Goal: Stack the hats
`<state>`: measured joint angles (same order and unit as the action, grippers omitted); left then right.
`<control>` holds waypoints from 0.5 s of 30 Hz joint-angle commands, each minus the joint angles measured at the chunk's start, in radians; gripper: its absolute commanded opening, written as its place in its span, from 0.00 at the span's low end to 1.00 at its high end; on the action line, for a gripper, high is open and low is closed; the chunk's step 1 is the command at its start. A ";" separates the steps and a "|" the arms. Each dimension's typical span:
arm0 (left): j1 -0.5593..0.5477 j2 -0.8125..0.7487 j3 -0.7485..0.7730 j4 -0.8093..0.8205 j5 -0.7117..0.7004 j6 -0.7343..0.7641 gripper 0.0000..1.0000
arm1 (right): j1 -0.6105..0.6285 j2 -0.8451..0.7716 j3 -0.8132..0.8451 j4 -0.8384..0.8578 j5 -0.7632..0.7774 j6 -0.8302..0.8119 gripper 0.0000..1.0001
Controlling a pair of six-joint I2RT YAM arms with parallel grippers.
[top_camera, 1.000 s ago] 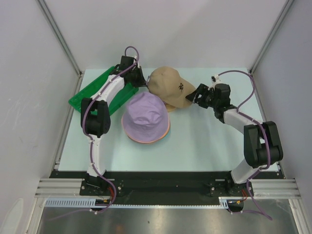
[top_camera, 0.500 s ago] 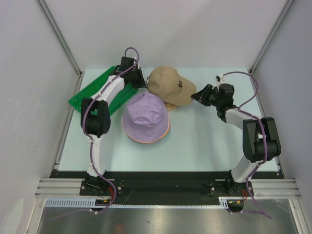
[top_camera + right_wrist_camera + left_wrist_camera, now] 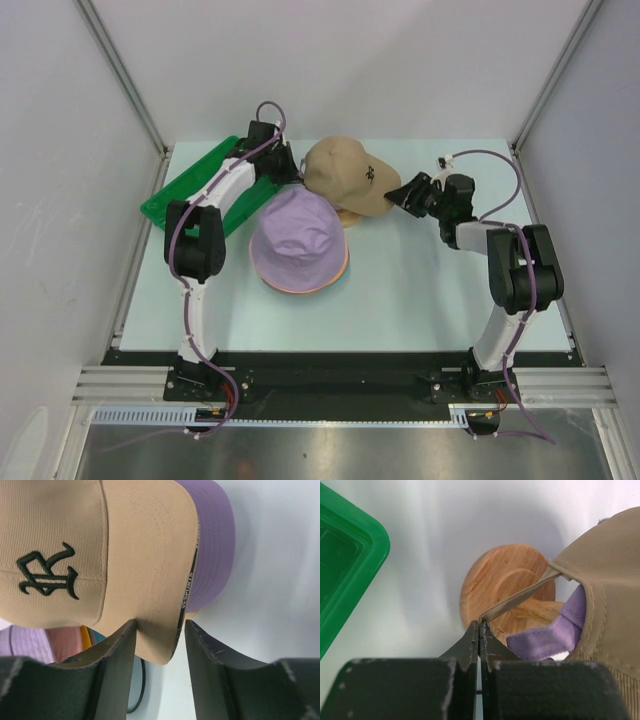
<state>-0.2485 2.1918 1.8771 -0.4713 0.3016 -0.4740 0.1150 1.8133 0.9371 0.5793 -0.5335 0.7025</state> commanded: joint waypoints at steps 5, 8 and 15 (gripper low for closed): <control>0.005 -0.064 -0.019 0.007 -0.019 -0.014 0.00 | -0.024 0.067 0.085 0.096 -0.029 0.045 0.17; 0.006 -0.067 -0.032 0.006 -0.036 -0.021 0.00 | -0.031 0.089 0.118 0.009 -0.022 0.035 0.00; 0.009 -0.069 -0.030 0.016 -0.061 -0.028 0.00 | -0.034 0.142 0.209 -0.264 0.036 -0.014 0.00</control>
<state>-0.2474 2.1914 1.8557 -0.4515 0.2733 -0.4927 0.0891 1.9049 1.1061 0.5217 -0.6102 0.7425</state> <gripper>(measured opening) 0.008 0.039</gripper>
